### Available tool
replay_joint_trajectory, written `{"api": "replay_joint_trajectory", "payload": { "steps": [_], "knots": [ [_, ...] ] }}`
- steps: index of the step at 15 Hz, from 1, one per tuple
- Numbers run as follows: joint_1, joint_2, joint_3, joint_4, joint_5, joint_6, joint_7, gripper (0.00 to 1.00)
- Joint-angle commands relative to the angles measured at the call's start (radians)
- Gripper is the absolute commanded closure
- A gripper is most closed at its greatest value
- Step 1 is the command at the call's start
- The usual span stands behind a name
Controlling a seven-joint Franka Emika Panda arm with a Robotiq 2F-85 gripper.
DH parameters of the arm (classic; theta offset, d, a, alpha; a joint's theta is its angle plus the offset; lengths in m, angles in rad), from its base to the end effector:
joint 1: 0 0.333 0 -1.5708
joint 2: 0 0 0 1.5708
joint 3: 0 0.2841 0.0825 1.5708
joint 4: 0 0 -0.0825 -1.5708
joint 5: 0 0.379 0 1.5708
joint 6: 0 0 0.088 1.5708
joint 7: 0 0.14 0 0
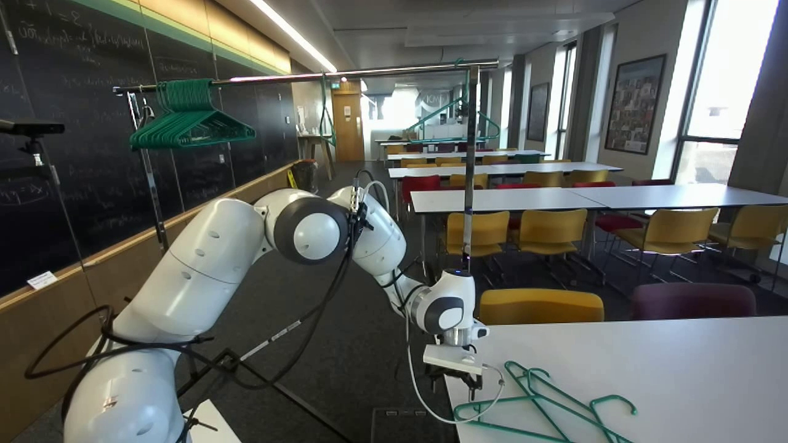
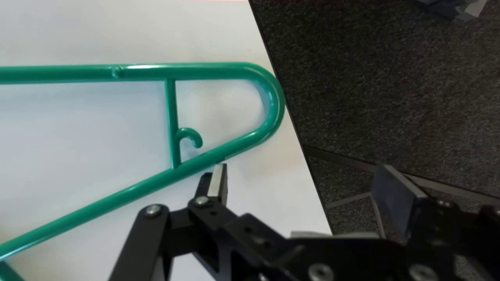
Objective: Pick up one hanger from the table and put it on the right side of the railing
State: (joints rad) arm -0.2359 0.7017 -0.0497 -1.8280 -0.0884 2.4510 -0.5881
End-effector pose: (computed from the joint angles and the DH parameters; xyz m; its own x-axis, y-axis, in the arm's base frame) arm 0.5833 -0.1740 0.0880 0.9219 0.3704 -0.1140 0.3752 -0.9267 0.0234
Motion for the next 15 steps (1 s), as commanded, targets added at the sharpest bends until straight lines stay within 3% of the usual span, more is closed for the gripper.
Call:
{"api": "replay_joint_trajectory", "payload": {
  "steps": [1,15],
  "knots": [
    [-0.043,-0.037,0.031,-0.058,-0.005,0.051,-0.035,0.0],
    [-0.096,-0.132,0.068,-0.193,0.008,0.159,-0.109,0.0]
  ]
}}
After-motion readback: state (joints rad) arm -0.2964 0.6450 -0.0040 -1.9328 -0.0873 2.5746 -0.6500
